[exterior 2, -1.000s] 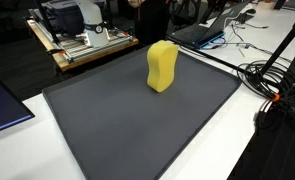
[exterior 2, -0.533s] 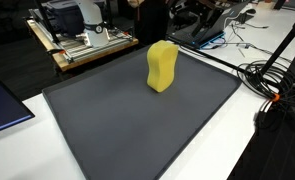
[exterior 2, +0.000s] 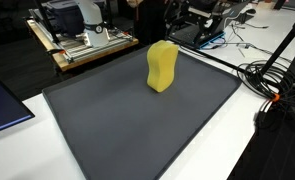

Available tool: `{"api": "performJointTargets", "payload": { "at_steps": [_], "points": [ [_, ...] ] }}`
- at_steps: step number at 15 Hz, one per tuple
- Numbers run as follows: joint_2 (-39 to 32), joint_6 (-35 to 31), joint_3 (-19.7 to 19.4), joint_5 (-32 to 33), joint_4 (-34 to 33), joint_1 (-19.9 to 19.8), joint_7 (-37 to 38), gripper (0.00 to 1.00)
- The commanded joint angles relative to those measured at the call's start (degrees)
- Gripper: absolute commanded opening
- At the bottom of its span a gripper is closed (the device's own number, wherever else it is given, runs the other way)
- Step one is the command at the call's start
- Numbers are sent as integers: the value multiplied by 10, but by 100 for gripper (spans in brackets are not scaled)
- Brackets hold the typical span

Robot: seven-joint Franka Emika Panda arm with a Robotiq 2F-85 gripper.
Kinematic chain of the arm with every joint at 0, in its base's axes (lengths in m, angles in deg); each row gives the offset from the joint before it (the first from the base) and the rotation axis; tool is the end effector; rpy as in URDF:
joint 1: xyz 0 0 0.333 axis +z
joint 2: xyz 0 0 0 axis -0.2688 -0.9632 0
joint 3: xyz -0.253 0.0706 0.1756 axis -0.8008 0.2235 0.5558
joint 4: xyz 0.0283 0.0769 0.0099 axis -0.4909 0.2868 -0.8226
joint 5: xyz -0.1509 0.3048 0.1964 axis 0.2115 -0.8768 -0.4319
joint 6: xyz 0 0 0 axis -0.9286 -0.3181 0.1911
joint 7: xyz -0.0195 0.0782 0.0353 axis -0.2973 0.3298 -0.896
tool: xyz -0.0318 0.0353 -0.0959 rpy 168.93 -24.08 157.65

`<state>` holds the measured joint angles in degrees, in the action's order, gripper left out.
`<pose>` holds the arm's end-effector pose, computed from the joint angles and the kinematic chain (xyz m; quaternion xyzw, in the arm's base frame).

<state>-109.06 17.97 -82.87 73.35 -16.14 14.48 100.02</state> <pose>0.7322 -0.0113 0.4147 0.8839 -0.4351 -0.1664 0.0413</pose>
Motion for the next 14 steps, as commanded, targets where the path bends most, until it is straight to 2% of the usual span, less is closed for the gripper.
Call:
{"api": "performJointTargets", "payload": {
  "at_steps": [1, 6, 10, 14],
  "points": [
    [0, -45, 23, -66, 14, -55, -3, 100],
    [18, -108, 35, -137, 77, -124, -40, 100],
    [58, -166, 25, -129, 174, -143, -95, 100],
    [104, -230, 26, -147, 273, -163, -112, 100]
  ]
}}
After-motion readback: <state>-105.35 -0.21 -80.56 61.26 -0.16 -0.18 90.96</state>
